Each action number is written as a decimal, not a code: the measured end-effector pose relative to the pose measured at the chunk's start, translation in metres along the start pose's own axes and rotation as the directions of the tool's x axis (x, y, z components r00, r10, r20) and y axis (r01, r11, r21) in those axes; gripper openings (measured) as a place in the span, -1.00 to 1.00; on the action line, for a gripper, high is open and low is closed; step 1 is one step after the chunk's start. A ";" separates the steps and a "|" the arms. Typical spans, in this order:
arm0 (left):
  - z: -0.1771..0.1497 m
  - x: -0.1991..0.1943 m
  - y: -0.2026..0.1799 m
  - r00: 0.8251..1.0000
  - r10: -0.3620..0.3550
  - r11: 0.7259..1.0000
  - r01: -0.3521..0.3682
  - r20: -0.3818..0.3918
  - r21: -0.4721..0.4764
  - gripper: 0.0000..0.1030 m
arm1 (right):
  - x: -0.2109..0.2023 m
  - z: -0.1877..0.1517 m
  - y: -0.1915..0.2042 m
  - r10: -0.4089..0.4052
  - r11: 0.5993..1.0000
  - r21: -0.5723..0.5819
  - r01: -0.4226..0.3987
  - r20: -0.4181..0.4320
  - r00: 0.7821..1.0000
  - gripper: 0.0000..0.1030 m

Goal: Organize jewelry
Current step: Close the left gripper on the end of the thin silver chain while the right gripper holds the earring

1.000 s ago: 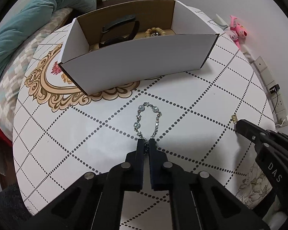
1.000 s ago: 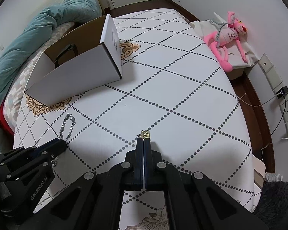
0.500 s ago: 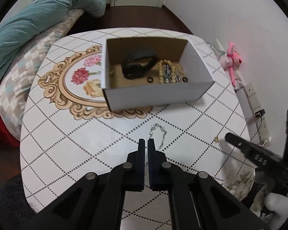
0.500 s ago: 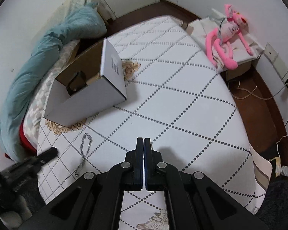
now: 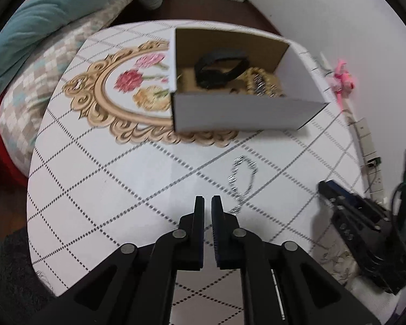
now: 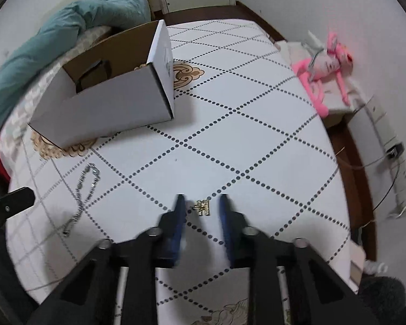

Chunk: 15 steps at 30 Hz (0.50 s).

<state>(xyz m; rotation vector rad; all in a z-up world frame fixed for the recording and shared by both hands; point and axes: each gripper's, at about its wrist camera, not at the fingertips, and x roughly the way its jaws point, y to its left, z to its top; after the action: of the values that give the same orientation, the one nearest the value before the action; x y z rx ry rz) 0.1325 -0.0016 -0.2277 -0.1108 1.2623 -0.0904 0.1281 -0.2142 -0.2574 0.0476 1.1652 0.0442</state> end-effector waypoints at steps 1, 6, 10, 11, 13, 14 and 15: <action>-0.001 0.004 0.002 1.000 0.007 1.000 -0.007 -0.014 -0.011 -0.89 | -0.001 -0.001 0.002 -0.005 1.000 -0.007 0.006 0.003 1.000 -0.72; -0.006 0.021 0.018 0.996 0.026 0.997 -0.033 -0.080 -0.077 -0.89 | -0.003 -0.002 0.002 0.009 1.000 -0.002 -0.009 0.005 1.000 -0.73; -0.014 0.028 0.030 0.995 -0.017 0.992 0.004 -0.096 -0.130 -0.89 | -0.005 -0.006 0.000 0.044 0.999 0.029 -0.044 -0.001 0.999 -0.73; -0.016 0.027 0.030 0.996 -0.024 0.992 0.013 -0.088 -0.127 -0.83 | -0.006 -0.007 -0.001 0.053 0.998 0.037 -0.052 -0.002 0.999 -0.73; -0.018 0.026 0.029 0.995 -0.055 0.993 0.045 -0.087 -0.109 -0.55 | -0.006 -0.009 -0.001 0.064 0.997 0.047 -0.064 -0.004 0.998 -0.73; -0.020 0.025 0.026 0.994 -0.069 0.993 0.060 -0.088 -0.099 -0.28 | -0.007 -0.009 -0.002 0.067 0.997 0.050 -0.067 -0.005 0.998 -0.74; -0.021 0.025 0.024 0.993 -0.071 0.994 0.063 -0.089 -0.090 0.00 | -0.007 -0.010 -0.002 0.074 0.996 0.056 -0.074 -0.006 0.997 -0.74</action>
<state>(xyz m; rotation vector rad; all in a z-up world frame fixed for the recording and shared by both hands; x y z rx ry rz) 0.1198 0.0180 -0.2609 -0.2267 1.3554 -0.0994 0.1158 -0.2169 -0.2548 0.1397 1.1720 0.0777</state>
